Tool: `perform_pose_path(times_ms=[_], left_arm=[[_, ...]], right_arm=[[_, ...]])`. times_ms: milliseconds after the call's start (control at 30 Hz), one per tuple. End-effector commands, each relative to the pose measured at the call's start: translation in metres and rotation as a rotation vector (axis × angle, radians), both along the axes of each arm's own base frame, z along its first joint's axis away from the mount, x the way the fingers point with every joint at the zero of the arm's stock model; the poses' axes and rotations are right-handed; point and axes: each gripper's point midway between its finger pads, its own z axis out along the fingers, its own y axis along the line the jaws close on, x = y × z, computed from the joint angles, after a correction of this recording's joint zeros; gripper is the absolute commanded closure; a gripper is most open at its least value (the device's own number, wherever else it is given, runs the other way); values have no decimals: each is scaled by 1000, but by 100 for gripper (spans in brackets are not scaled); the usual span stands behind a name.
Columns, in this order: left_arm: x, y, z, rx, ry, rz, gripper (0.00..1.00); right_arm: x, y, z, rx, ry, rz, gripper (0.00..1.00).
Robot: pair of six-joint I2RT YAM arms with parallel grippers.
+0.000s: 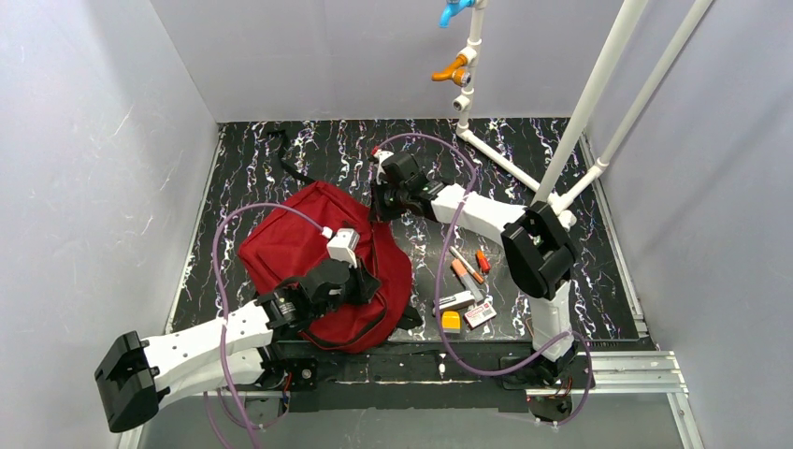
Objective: Pack the student bag
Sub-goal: Zip the student bag at the center of the board.
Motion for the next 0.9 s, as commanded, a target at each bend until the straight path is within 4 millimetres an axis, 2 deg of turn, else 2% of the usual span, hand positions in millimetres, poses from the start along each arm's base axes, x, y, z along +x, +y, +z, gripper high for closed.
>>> perform_pose_path(times_ms=[0, 67, 167, 233, 267, 367, 467, 500, 533, 567, 633, 767, 867], left_arm=[[-67, -11, -24, 2, 181, -221, 100], [-67, -11, -20, -5, 172, -220, 100], [-59, -11, -7, -22, 135, -190, 63], [-47, -10, 6, -27, 87, -143, 45], [-41, -9, 14, -34, 67, -109, 39], [-21, -4, 40, -67, 4, -14, 27], [-2, 6, 68, -84, -27, 81, 18], [3, 9, 74, -82, -29, 100, 16], [9, 14, 81, -76, -26, 124, 13], [14, 20, 87, -73, -18, 150, 11], [25, 32, 95, -61, 14, 194, 8], [41, 47, 107, 0, 39, 216, 8], [51, 38, 112, 30, 49, 153, 10]], right_arm=[[107, -15, 85, 94, -373, -238, 99], [88, -18, 87, 117, -344, -205, 99], [47, -24, 110, 189, -317, -135, 99], [17, -26, 117, 239, -281, -64, 99], [2, -28, 114, 251, -259, -31, 99], [-33, -32, 115, 284, -211, 70, 99], [-52, -43, 109, 260, -191, 116, 99], [-52, -49, 104, 222, -178, 102, 87], [-52, -57, 95, 164, -159, 81, 72], [-52, -61, 92, 127, -147, 81, 63], [-53, -74, 84, 39, -125, 62, 50], [-61, -93, 74, -23, -110, 30, 22], [-68, -104, 63, -42, -106, 16, 12]])
